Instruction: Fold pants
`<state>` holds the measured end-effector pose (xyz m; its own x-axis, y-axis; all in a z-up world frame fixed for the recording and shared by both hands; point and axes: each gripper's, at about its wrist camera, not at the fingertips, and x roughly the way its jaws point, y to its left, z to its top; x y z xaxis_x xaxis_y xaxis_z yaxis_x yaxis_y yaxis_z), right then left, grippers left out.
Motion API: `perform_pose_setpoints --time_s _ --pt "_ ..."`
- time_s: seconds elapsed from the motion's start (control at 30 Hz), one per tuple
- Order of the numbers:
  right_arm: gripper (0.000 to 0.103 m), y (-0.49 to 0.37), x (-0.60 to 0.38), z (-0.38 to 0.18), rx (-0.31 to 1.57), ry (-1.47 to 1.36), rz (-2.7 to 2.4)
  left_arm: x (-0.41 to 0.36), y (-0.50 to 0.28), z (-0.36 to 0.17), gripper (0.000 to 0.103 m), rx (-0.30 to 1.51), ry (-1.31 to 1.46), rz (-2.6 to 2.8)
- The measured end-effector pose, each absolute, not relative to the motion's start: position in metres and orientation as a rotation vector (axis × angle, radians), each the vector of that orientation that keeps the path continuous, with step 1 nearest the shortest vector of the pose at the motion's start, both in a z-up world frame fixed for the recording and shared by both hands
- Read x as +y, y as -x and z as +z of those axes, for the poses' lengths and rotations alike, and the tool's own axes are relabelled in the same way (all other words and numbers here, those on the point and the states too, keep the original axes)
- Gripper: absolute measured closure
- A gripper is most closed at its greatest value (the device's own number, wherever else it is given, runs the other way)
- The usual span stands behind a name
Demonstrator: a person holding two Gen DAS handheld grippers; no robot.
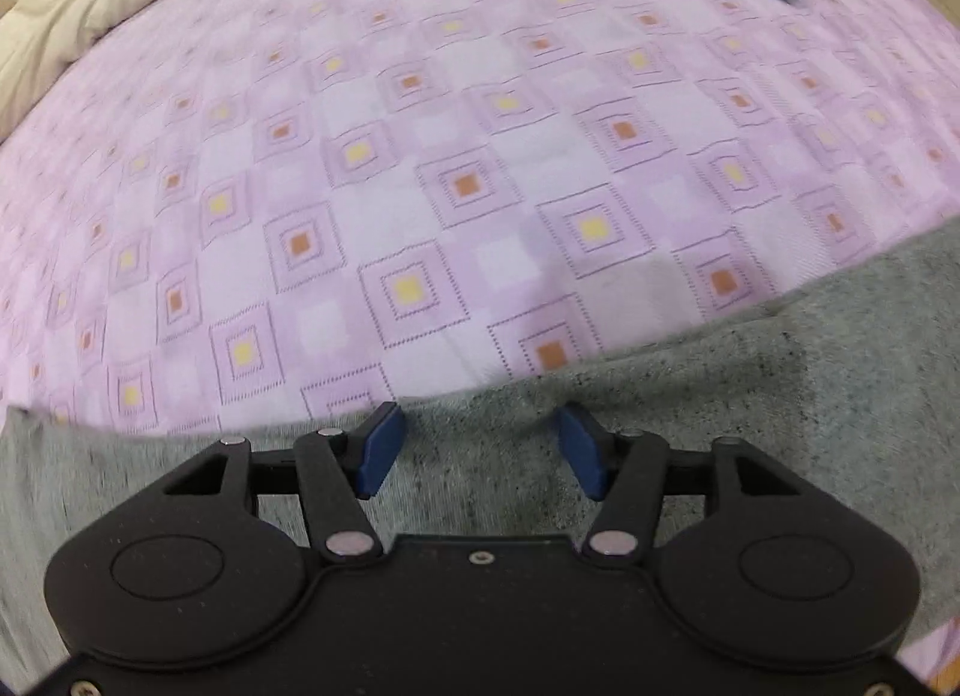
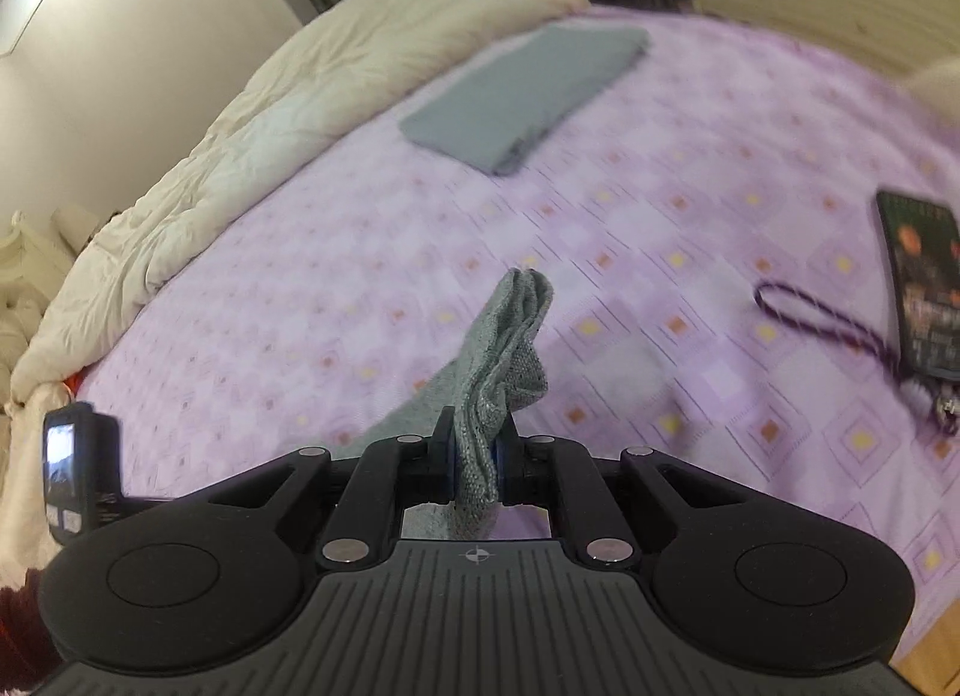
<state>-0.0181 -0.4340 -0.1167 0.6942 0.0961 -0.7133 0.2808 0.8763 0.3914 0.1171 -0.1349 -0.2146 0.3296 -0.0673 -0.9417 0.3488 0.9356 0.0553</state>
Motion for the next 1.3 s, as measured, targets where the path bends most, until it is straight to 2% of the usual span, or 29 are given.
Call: perform_pose_setpoints --time_s 0.17,0.37,0.47,0.63,0.7,0.77,0.93,1.1,1.2,1.3 --pt "0.092 0.006 -0.377 -0.082 0.765 -0.39 -0.056 -0.072 -0.115 -0.18 0.046 1.157 -0.11 -0.302" --pt "0.092 -0.006 -0.248 -0.048 0.716 -0.207 0.153 0.047 -0.109 -0.166 0.047 1.196 0.031 -0.238" --pt "0.092 -0.016 -0.175 -0.074 0.749 -0.126 0.263 0.103 -0.099 -0.169 0.047 1.221 0.05 -0.188" --pt "0.092 -0.023 -0.064 -0.163 0.89 0.08 0.385 0.169 -0.079 -0.18 0.047 1.267 0.044 -0.117" --pt "0.088 -0.02 -0.033 -0.196 0.951 0.193 0.426 0.186 -0.074 -0.184 0.047 1.282 0.049 -0.108" --pt "0.072 -0.014 -0.014 -0.21 1.002 0.262 0.488 0.191 -0.074 -0.183 0.047 1.283 0.048 -0.112" --pt "0.07 0.009 -0.028 -0.176 0.94 0.215 0.591 0.179 -0.069 -0.167 0.048 1.228 0.051 -0.174" --pt "0.071 0.001 -0.083 -0.149 0.938 0.152 0.44 0.132 -0.06 -0.164 0.047 1.22 0.044 -0.324" --pt "0.071 -0.019 -0.124 -0.15 0.976 0.105 0.305 0.108 -0.051 -0.178 0.047 1.282 0.044 -0.39" --pt "0.079 -0.041 -0.158 -0.155 1.0 0.075 0.219 0.097 -0.042 -0.214 0.047 1.413 0.001 -0.318"
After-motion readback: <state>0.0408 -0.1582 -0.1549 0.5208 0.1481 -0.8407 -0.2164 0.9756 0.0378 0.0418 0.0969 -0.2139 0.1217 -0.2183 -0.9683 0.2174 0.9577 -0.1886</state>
